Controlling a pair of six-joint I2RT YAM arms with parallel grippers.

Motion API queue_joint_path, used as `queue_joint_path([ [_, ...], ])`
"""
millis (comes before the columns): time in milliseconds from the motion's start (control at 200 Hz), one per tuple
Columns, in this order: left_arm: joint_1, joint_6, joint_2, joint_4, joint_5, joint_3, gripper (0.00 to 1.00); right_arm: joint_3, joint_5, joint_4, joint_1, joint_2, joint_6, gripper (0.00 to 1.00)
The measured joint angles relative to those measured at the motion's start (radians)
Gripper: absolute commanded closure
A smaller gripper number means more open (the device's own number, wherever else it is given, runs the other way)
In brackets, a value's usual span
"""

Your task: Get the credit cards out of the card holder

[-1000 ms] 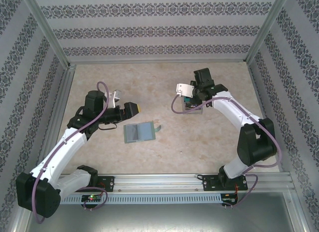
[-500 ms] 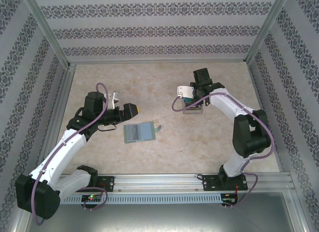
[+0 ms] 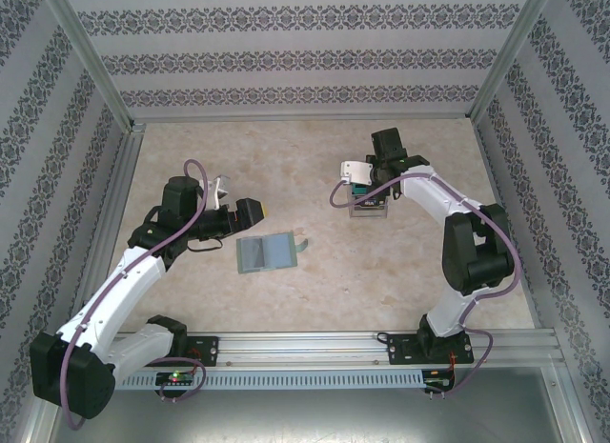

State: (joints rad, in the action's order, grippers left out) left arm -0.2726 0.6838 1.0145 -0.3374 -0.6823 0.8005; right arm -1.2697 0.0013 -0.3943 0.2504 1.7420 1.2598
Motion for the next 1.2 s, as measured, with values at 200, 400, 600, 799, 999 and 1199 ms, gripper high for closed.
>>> queue_joint_path([
  [200,0.0,0.0,0.0,0.0,0.003,0.0,0.01,0.0,0.003,0.012,0.0,0.006,-0.001,0.92],
  [400,0.0,0.0,0.001,0.0,0.003,-0.003,0.01,0.0,0.019,0.049,0.0,0.029,-0.008,0.89],
  [600,0.0,0.0,0.003,0.0,0.004,-0.006,0.01,0.0,0.036,0.076,0.0,0.057,-0.026,0.8],
  [799,0.0,0.0,0.003,0.001,0.004,-0.008,0.01,-0.006,0.048,0.101,0.0,0.062,-0.034,0.75],
  [999,0.0,0.0,0.007,0.001,0.003,-0.011,0.01,-0.01,0.063,0.121,-0.002,0.062,-0.057,0.73],
  [1199,0.0,0.0,0.007,0.001,0.003,-0.013,0.01,-0.011,0.062,0.126,-0.009,0.062,-0.084,0.69],
])
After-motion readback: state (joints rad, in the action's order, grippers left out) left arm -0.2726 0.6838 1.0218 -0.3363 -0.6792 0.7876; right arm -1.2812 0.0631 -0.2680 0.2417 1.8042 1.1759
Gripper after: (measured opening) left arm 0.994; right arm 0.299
